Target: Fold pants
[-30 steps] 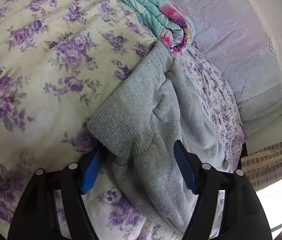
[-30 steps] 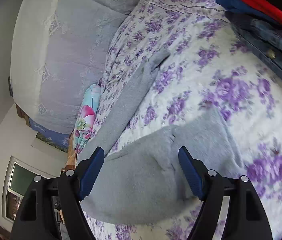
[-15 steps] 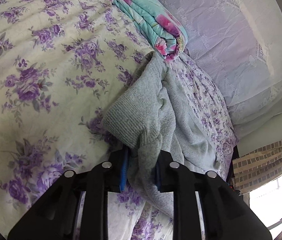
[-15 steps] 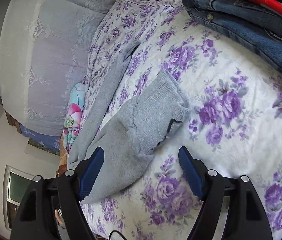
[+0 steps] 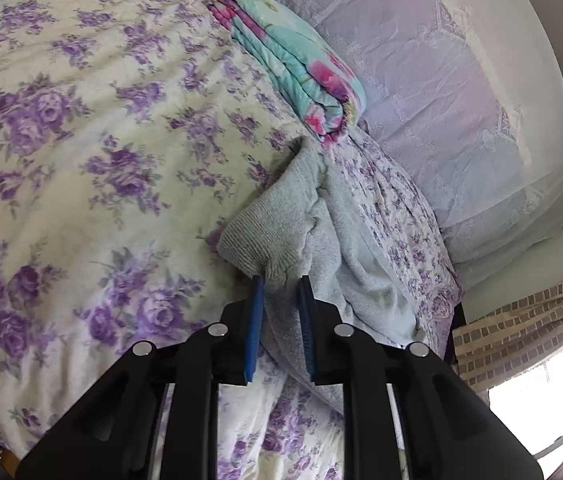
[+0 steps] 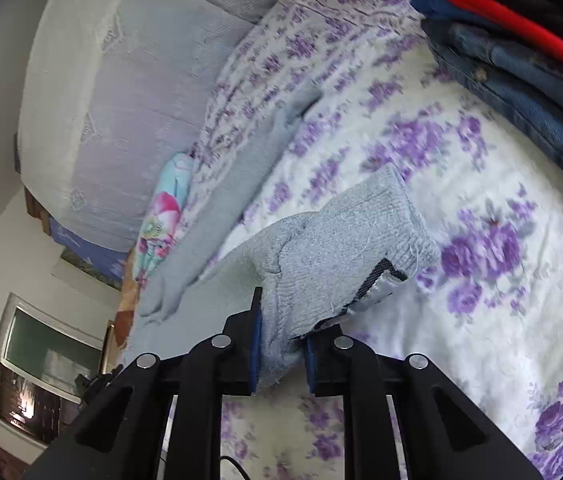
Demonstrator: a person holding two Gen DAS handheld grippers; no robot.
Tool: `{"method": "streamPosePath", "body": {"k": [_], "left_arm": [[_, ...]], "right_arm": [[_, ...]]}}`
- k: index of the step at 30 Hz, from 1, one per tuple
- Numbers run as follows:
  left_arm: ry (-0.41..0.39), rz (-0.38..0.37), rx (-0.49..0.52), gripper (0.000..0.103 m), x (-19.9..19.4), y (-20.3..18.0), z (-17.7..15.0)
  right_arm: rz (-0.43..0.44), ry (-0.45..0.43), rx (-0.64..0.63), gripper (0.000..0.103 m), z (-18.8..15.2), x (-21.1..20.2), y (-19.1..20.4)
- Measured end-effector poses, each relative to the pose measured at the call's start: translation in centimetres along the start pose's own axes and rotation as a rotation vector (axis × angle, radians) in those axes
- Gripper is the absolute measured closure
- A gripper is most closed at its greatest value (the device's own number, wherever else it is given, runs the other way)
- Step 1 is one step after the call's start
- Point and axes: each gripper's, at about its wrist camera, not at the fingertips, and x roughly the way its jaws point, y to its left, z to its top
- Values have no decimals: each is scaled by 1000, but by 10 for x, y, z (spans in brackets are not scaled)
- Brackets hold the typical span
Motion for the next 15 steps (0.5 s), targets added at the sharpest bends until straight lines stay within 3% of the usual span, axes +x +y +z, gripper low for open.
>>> {"method": "streamPosePath", "body": {"k": [3, 4, 5, 8, 12, 15], "left_arm": [[-7, 46, -42, 90, -2, 24, -3], [-2, 28, -64, 90, -5, 31, -4], [1, 14, -70, 90, -8, 35, -4], [-11, -2, -40, 89, -16, 31, -6], [8, -58, -53, 62, -3, 15, -6], [49, -47, 6, 56, 18, -11, -6]], "right_arm": [[33, -1, 66, 83, 4, 1, -9], [25, -29, 63, 74, 8, -5, -6], [-13, -73, 47, 63, 11, -15, -3], [-124, -220, 2, 52, 22, -45, 5], [-68, -247, 6, 46, 29, -52, 14], [-21, -207, -3, 41, 28, -36, 26]]}}
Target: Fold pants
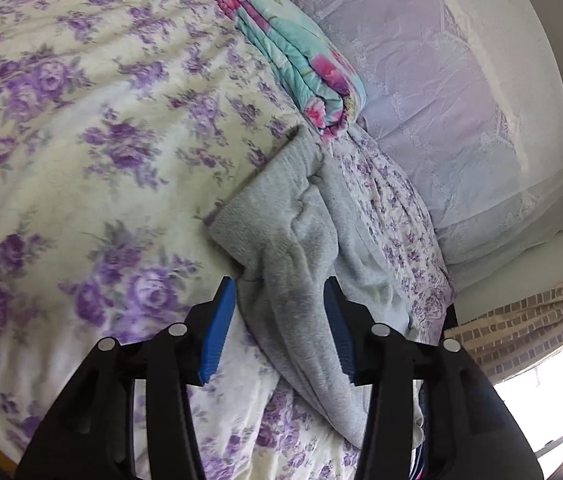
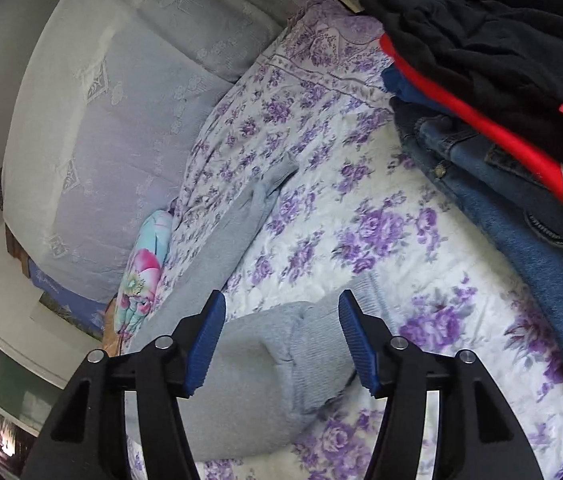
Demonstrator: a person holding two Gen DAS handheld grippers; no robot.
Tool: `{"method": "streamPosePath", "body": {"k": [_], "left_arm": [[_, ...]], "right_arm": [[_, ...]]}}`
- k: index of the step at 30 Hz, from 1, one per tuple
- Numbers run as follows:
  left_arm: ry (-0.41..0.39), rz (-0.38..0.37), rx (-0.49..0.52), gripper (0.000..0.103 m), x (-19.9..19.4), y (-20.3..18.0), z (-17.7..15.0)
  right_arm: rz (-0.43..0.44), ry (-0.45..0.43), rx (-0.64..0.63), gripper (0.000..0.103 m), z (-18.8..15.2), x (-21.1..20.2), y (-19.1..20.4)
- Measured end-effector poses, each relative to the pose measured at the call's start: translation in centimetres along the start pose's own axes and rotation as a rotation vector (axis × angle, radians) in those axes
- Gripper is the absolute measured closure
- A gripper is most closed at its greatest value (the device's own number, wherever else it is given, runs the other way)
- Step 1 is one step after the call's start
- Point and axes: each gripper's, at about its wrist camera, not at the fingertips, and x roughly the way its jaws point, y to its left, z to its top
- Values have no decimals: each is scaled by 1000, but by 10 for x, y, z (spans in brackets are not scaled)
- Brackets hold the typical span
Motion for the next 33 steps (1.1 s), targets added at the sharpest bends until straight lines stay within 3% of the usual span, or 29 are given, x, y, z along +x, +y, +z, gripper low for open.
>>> {"method": "streamPosePath", "body": {"k": [6, 8, 9, 12, 18, 20, 21, 23, 25, 27, 30, 33], "left_arm": [[37, 151, 22, 50, 45, -7, 9], [26, 163, 30, 59, 47, -3, 13], [23, 161, 43, 75, 45, -2, 14], [13, 120, 50, 89, 33, 3, 11], [-2, 103, 76, 90, -5, 4, -4], [33, 155, 82, 86, 7, 9, -4], [35, 171, 63, 77, 11, 14, -3], [29, 135, 22, 68, 9, 17, 0], [-31, 150, 23, 46, -4, 14, 6], [-138, 227, 46, 36, -24, 9, 14], [-189, 244, 52, 35, -37, 2, 34], [-166, 240, 67, 33, -23, -12, 53]], "right_arm": [[70, 94, -14, 41, -16, 32, 18], [69, 106, -26, 39, -21, 39, 23], [69, 109, -34, 39, -22, 41, 25], [78, 124, -47, 39, -23, 46, 29], [95, 161, -102, 39, -21, 61, 47], [90, 179, -104, 39, -21, 71, 48], [87, 187, -98, 39, -20, 76, 49], [89, 193, -96, 39, -16, 82, 50], [88, 198, -90, 39, -10, 86, 52], [83, 204, -87, 39, -1, 92, 55], [71, 200, -80, 39, 16, 103, 59], [82, 200, -34, 39, 29, 117, 59]]}}
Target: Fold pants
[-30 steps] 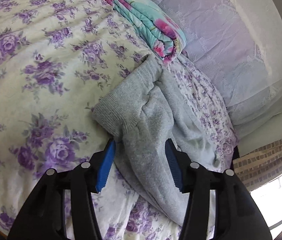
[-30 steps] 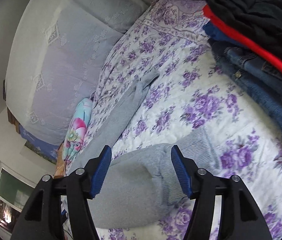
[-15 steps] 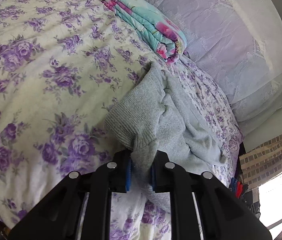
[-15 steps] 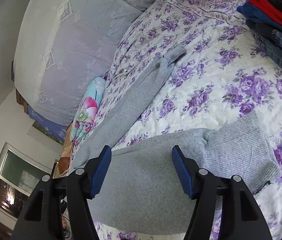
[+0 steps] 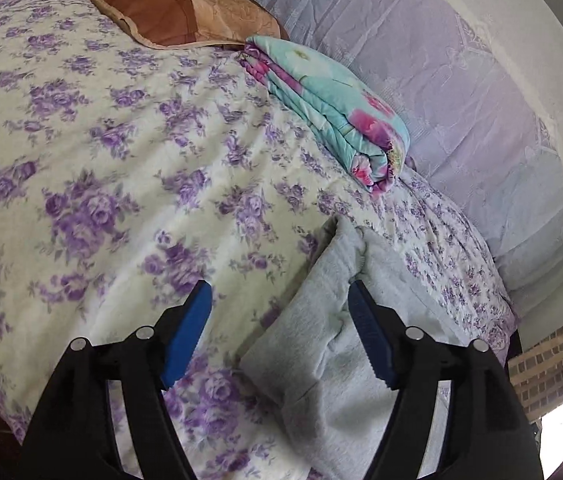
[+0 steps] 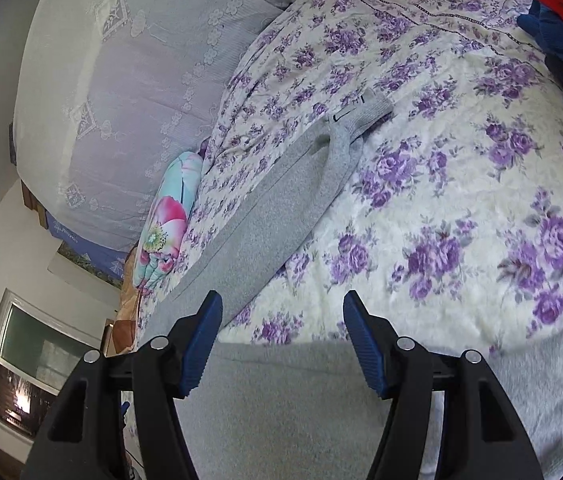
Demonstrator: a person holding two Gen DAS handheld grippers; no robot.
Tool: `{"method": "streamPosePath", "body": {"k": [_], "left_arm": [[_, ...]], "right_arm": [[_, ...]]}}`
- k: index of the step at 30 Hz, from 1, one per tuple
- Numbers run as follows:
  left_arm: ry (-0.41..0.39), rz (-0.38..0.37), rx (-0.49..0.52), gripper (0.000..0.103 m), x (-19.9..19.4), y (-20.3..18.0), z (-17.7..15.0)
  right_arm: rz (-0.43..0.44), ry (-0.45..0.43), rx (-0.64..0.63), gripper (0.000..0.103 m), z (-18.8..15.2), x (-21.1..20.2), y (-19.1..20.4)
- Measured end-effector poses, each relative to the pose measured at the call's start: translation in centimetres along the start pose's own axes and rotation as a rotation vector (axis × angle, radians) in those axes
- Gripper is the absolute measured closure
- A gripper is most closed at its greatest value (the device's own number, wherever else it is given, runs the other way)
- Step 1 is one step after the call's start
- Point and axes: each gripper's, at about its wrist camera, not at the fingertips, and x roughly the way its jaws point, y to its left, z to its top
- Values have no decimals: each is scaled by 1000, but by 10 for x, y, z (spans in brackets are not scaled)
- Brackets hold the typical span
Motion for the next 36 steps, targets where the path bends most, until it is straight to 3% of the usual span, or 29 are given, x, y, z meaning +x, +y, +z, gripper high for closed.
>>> {"method": "streamPosePath", "body": {"k": [4, 8, 12, 15, 18, 19, 23, 27, 31, 34, 36], "left_arm": [[64, -29, 31, 28, 40, -37, 11], [147, -66, 89, 28, 79, -79, 6], [177, -41, 212, 26, 109, -117, -10], [169, 30, 223, 24, 132, -116, -11], [179, 52, 250, 24, 155, -103, -11], [159, 54, 268, 23, 156, -103, -13], [118, 126, 386, 21, 150, -120, -25], [78, 65, 354, 12, 123, -124, -10], [-28, 135, 357, 6, 99, -118, 20], [11, 168, 316, 5, 105, -97, 40], [69, 145, 260, 5, 115, -80, 47]], "right_arm": [[60, 38, 41, 39, 2, 17, 7], [74, 87, -47, 37, -1, 46, 38], [109, 125, -139, 35, 1, 87, 73], [95, 160, -187, 30, 7, 125, 85], [28, 197, -132, 30, 14, 160, 65], [14, 207, -94, 30, 15, 167, 51], [130, 197, 3, 38, 16, 165, 22], [133, 183, -51, 37, 12, 162, 26], [115, 168, -140, 29, 6, 164, 36], [132, 160, -173, 21, 4, 165, 38], [139, 157, -200, 16, 3, 168, 42]]}}
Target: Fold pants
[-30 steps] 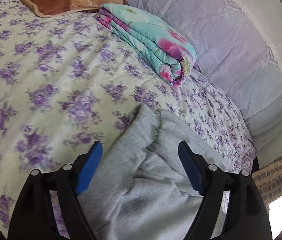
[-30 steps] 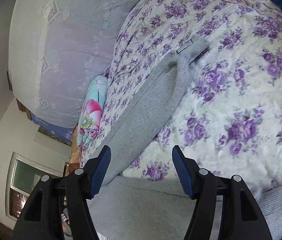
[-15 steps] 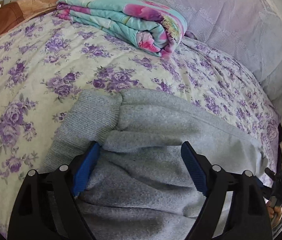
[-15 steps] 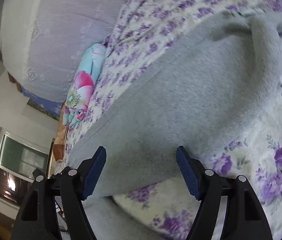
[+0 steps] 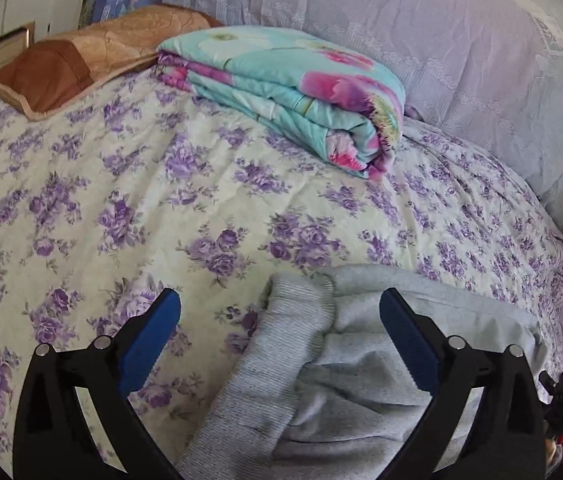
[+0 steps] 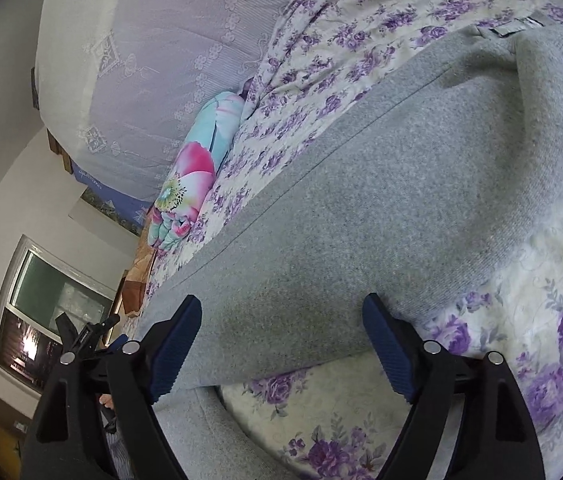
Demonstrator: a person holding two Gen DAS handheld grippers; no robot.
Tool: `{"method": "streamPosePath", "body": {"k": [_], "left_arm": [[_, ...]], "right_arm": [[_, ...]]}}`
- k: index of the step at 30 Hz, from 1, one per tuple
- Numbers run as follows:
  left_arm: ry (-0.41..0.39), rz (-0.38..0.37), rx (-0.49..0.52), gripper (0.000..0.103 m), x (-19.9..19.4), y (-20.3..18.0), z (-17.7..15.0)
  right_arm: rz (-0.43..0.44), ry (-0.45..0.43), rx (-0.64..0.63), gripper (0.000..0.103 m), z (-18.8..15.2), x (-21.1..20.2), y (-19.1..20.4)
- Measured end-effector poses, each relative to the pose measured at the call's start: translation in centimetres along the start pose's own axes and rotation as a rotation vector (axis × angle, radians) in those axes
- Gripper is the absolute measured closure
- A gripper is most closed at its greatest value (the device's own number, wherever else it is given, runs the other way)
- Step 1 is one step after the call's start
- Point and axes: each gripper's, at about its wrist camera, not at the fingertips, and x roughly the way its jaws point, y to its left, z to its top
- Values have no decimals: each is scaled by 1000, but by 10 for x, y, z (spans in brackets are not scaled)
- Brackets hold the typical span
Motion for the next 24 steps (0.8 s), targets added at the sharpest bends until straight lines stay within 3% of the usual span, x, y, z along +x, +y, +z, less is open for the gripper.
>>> {"method": "streamPosePath", "body": {"k": [3, 5, 8, 12, 14, 18, 22, 24], "left_arm": [[109, -103, -90, 6, 22, 19, -1], [137, -154, -131, 6, 30, 29, 1], [148, -160, -155, 6, 35, 39, 6], [177, -170, -89, 7, 46, 36, 8], [176, -194, -45, 13, 50, 30, 7], [208, -286, 25, 52, 59, 17, 3], [202, -345, 17, 54, 63, 21, 0], [203, -394, -13, 60, 64, 27, 0]], "right_arm": [[-4, 2, -45, 9, -1, 2, 4], [-9, 8, -67, 4, -1, 3, 7], [-17, 8, -73, 4, -2, 3, 9], [-16, 3, -76, 4, -2, 2, 9], [-18, 2, -81, 4, -1, 4, 11], [-9, -7, -80, 4, -3, 4, 10], [-18, -7, -88, 4, -4, 5, 11], [-23, -5, -91, 4, -5, 5, 12]]}}
